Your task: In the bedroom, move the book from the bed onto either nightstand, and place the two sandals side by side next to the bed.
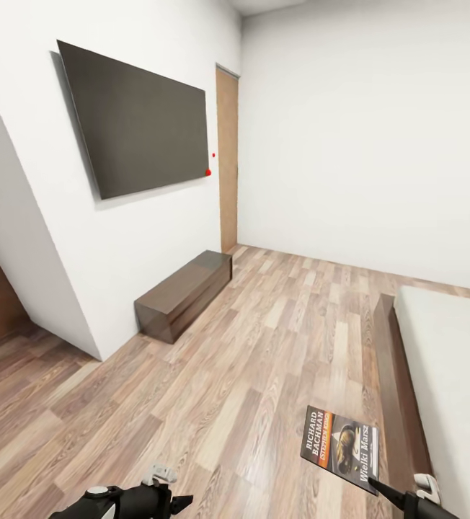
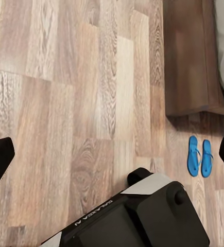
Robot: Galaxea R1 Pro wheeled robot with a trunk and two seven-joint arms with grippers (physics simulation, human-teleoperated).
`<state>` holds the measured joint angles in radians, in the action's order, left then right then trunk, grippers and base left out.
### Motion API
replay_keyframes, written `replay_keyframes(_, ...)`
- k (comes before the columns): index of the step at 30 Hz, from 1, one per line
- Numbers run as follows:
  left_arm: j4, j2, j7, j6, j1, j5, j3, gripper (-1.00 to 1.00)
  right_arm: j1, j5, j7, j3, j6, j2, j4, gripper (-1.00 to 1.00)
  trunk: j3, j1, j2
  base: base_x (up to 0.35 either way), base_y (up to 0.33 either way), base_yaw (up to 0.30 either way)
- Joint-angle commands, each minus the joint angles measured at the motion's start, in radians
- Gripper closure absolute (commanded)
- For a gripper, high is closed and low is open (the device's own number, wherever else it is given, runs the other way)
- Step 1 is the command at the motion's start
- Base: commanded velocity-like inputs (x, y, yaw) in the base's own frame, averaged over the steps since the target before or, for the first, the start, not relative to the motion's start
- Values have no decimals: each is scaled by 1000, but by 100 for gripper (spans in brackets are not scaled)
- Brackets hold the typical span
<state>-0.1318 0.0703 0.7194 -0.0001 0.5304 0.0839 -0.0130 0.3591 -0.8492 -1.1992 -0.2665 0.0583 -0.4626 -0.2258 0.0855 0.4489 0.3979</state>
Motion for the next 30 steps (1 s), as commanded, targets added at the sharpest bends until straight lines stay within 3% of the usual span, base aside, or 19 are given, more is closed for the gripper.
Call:
replay_keyframes(1, -2, 0, 3, 0, 0, 8, -2, -100, 1, -11, -3, -7, 6, -1, 0, 100, 2, 1, 2, 296, 0, -179)
replay_keyframes(11, -2, 0, 3, 0, 0, 8, -2, -100, 1, -11, -5, -7, 6, -1, 0, 100, 2, 1, 2, 271, 0, -48)
replay_keyframes(30, -2, 0, 3, 0, 0, 8, -2, -100, 1, -11, -5, -7, 6, -1, 0, 100, 2, 1, 2, 8, 0, -181)
